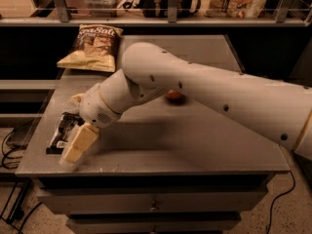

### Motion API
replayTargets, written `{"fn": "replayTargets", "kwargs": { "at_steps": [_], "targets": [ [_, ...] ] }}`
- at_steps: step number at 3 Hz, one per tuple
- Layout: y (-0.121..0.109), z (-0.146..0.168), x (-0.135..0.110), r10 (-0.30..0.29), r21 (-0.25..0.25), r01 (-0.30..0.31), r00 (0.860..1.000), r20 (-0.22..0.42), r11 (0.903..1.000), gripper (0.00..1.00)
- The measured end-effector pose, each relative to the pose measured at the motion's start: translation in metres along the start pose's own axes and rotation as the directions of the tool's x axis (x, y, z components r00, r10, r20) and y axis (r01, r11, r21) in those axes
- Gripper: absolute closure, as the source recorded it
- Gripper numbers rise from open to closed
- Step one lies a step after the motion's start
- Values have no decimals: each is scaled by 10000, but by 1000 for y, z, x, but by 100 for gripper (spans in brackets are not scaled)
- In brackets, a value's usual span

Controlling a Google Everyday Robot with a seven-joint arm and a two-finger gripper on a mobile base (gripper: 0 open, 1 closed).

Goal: Move rxbar chocolate near brown chip bag

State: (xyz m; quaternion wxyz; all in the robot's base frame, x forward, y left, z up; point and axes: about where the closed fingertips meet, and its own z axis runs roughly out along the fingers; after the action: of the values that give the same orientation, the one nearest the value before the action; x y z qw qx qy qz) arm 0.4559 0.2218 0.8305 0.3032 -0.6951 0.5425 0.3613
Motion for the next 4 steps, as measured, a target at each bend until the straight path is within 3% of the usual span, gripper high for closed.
{"fn": "replayTargets", "kwargs": {
  "at_steps": [1, 2, 3, 4],
  "targets": [
    [-2, 17, -1, -190, 59, 189, 9997, 124, 9998, 0],
    [-2, 25, 1, -258, 171, 256, 9996, 122, 9995, 17],
    [-2, 23, 2, -206, 364, 203, 9997, 90, 9991, 41],
    [-3, 14, 2, -16, 586, -12, 9989, 469, 9983, 64]
  ]
}}
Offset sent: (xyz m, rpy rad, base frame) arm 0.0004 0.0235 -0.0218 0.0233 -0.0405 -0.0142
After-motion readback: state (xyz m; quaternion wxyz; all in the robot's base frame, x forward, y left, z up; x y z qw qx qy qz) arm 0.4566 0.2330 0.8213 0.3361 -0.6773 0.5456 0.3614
